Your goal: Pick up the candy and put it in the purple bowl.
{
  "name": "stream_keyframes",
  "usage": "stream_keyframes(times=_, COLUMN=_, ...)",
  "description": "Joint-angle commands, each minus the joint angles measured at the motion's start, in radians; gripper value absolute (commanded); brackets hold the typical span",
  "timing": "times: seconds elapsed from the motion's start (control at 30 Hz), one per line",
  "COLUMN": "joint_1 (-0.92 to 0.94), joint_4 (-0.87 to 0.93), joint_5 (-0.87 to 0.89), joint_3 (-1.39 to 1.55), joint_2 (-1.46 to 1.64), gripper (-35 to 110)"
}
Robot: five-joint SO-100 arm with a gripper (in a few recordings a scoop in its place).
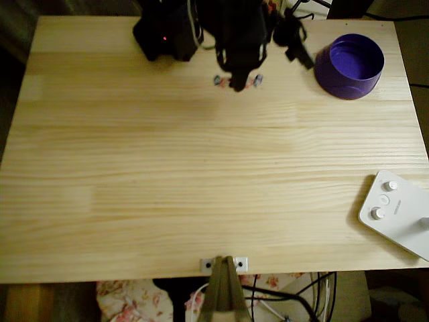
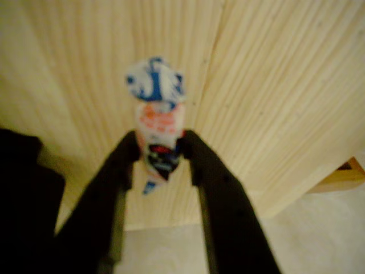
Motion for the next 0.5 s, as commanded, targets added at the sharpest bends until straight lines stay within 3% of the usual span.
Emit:
stream_keyframes(times=0.0, joint_1=-0.069, joint_4=0.061, joint_5=0.037, joint_3=-0.127, joint_2=0.074, gripper=2)
stream_keyframes(times=0.47, joint_1=-0.383, joint_4=0.183, joint_5=0.267, joint_3=-0.411, joint_2=0.008, gripper=2)
